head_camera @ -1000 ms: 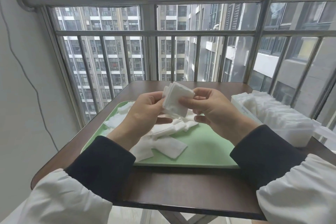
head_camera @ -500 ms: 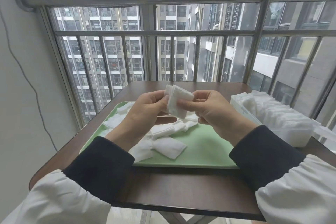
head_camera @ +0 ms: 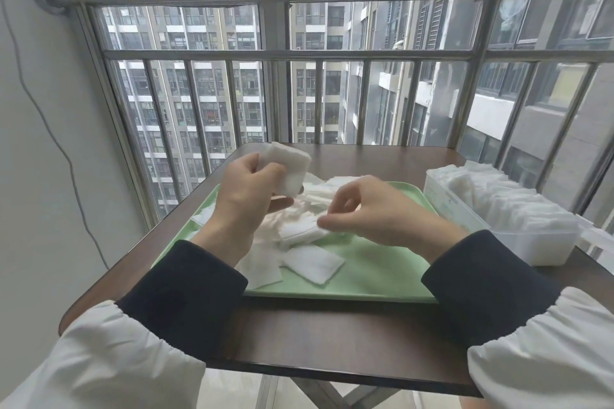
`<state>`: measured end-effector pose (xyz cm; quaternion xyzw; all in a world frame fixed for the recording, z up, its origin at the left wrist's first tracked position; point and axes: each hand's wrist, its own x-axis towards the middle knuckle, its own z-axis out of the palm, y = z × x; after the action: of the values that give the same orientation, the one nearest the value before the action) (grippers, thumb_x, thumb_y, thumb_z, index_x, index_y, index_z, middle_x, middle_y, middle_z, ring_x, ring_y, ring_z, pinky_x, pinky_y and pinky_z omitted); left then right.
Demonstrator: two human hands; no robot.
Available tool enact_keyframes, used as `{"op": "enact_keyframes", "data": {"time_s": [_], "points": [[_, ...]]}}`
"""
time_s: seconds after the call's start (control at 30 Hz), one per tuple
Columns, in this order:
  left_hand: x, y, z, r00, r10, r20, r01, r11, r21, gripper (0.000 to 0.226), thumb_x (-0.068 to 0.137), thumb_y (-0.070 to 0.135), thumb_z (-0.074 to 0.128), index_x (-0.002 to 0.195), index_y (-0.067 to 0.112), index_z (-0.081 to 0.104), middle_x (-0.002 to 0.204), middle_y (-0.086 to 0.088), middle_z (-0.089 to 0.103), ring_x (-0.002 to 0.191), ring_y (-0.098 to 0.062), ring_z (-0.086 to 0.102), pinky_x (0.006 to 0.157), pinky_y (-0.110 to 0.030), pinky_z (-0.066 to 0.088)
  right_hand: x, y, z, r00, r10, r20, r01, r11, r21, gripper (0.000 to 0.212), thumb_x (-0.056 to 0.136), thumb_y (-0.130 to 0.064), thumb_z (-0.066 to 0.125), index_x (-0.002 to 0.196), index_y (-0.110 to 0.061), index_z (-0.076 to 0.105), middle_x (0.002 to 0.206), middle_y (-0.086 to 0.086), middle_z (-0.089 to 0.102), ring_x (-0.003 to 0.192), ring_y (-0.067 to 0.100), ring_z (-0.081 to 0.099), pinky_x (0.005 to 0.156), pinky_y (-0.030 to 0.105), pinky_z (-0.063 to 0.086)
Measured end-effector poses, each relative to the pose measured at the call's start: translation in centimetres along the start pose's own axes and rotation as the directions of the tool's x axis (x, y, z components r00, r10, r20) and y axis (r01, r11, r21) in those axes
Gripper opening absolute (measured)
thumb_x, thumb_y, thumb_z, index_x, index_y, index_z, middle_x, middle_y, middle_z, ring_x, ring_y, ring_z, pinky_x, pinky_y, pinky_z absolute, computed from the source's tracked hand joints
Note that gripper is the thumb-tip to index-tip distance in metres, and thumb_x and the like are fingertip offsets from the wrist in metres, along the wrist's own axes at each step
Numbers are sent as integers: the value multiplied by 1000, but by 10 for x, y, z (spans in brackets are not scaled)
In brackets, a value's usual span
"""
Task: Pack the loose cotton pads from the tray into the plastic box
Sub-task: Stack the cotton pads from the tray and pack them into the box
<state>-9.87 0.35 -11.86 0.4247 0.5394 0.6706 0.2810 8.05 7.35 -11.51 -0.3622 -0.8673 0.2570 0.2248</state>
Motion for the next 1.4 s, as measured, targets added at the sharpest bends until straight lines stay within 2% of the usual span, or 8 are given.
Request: {"op": "enact_keyframes", "data": {"time_s": [0.2, 0.43, 0.63, 0.77, 0.9, 1.07, 1.2, 1.4], "points": [[0, 1, 0, 999, 6, -45, -8, 999, -33, 23, 95, 5, 49, 102, 18, 67, 94, -5, 73, 72, -16, 75, 57, -22, 56, -8, -10, 7, 990, 82, 119, -45, 959, -281, 52, 48, -71, 82, 71, -26, 69, 66, -15, 64, 63, 1, 59, 56, 25, 46], [0, 1, 0, 999, 3, -50, -4, 1000, -5, 22, 96, 6, 49, 106, 16, 66, 96, -7, 73, 72, -16, 75, 57, -23, 56, -10, -16, 11, 984, 95, 151, -24, 909, -415, 55, 51, -72, 79, 74, -22, 73, 72, -7, 71, 70, 9, 65, 58, 27, 47], [0, 1, 1, 999, -1, -53, 1, 1000, 6, 22, 96, 7, 50, 108, 14, 66, 102, -11, 72, 74, -17, 75, 56, -23, 55, -13, -18, 6, 952, 22, 307, 26, 988, -153, 19, 71, -31, 85, 68, -23, 68, 52, -17, 57, 48, -2, 49, 47, 15, 39], [0, -1, 1, 996, 3, -89, -1, 1000, 20, 16, 94, 8, 55, 96, 18, 68, 101, -11, 72, 92, -27, 72, 57, -22, 55, -13, -21, -4, 978, -27, 207, -7, 987, 162, 16, 76, -7, 80, 73, -10, 64, 64, -3, 63, 57, 11, 55, 52, 20, 44], [0, -1, 1, 998, -1, -58, 3, 999, 39, 14, 94, 6, 58, 97, 15, 68, 98, -9, 70, 89, -24, 70, 58, -24, 57, -11, -18, -11, 993, -71, 97, 19, 891, 454, 28, 77, 4, 80, 75, -10, 56, 76, 6, 67, 64, 18, 59, 55, 26, 51], [-3, -2, 2, 998, -5, 65, 3, 999, 40, 17, 92, 0, 63, 104, 8, 71, 93, -10, 73, 74, -15, 72, 58, -24, 57, -9, -13, -14, 987, -156, 21, 117, 815, 568, 18, 82, 4, 76, 86, -9, 65, 87, 8, 74, 82, 24, 66, 77, 41, 52], [-6, -1, 3, 986, -1, 168, -8, 999, 52, 17, 87, 7, 76, 103, 10, 75, 96, -12, 78, 76, -19, 75, 59, -24, 56, -8, -13, -17, 984, -166, -57, 162, 734, 659, 26, 83, 8, 72, 99, -10, 62, 88, 5, 76, 85, 24, 70, 78, 33, 58], [-7, -4, 3, 946, -4, 323, -40, 991, 129, 11, 85, 24, 82, 95, 19, 80, 91, -11, 78, 78, -18, 74, 67, -32, 61, -7, -13, -18, 954, -217, -208, 288, 854, 432, 32, 87, 0, 73, 113, -14, 61, 89, 2, 77, 87, 29, 70, 79, 37, 59]]}}
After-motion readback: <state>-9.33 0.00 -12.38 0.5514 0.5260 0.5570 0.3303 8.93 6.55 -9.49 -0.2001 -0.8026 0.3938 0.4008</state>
